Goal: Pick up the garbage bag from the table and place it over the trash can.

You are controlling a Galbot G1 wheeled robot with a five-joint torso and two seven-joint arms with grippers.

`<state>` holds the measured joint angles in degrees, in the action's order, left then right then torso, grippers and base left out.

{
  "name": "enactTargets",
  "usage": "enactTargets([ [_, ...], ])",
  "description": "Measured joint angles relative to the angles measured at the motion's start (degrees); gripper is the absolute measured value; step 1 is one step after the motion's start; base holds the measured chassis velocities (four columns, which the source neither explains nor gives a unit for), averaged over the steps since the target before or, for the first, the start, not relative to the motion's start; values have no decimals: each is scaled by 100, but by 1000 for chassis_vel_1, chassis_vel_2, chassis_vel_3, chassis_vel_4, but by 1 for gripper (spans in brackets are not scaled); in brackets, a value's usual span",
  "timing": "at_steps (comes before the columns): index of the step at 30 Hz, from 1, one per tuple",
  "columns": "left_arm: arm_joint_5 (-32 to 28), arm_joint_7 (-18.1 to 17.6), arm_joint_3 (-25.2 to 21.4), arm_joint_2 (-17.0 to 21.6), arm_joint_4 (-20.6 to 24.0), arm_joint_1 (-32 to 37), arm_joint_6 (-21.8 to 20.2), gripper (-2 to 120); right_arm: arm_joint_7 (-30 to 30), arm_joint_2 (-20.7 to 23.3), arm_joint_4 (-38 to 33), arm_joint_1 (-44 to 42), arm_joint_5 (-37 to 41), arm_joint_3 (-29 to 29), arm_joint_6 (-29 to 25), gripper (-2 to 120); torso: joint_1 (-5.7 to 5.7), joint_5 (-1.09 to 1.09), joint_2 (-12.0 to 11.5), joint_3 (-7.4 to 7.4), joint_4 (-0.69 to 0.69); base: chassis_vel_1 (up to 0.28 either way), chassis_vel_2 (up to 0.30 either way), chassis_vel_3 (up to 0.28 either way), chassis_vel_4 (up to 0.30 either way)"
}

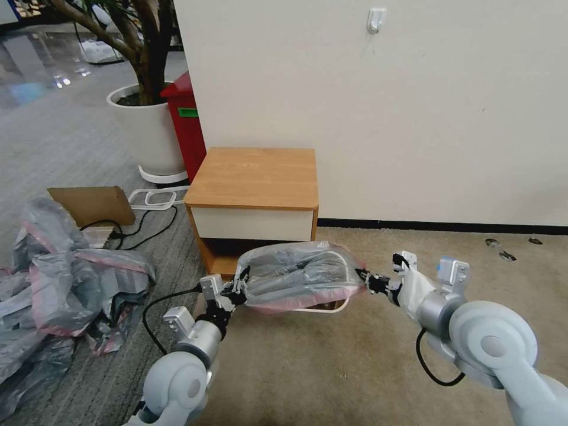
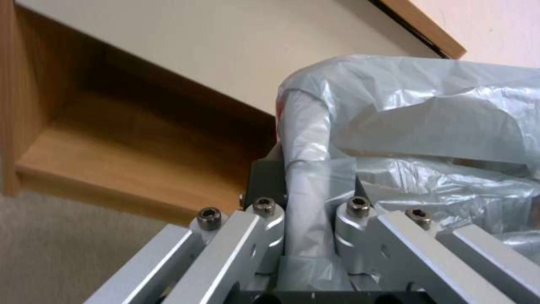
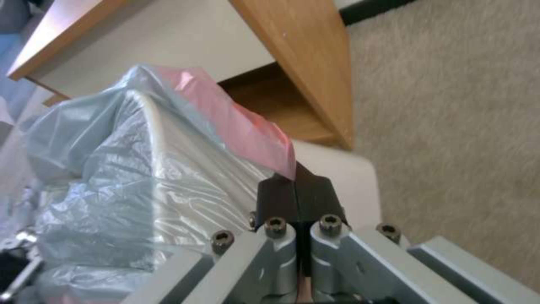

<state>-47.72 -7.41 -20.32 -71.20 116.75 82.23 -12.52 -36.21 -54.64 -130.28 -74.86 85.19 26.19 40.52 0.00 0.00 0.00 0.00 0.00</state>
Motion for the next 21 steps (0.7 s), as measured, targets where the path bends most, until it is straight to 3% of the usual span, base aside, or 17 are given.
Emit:
enactTargets([
  [7, -623, -8, -134, 52, -81, -93, -135, 7, -41, -158, -3, -142, 390, 40, -6, 0, 0, 0, 0, 0, 0, 0, 0, 0, 0],
  [16, -861, -85, -227, 97, -190, -208, -196, 7, -66, -349, -210, -323, 440, 42, -10, 0, 0, -1, 0, 0, 0, 0, 0, 0, 0],
  [21, -948, -214, -218, 138, -135, -252, -209, 7, -50, -687, -76, -369, -18, -212, -55, 0, 0, 0, 0, 0, 0, 0, 0, 0, 0],
])
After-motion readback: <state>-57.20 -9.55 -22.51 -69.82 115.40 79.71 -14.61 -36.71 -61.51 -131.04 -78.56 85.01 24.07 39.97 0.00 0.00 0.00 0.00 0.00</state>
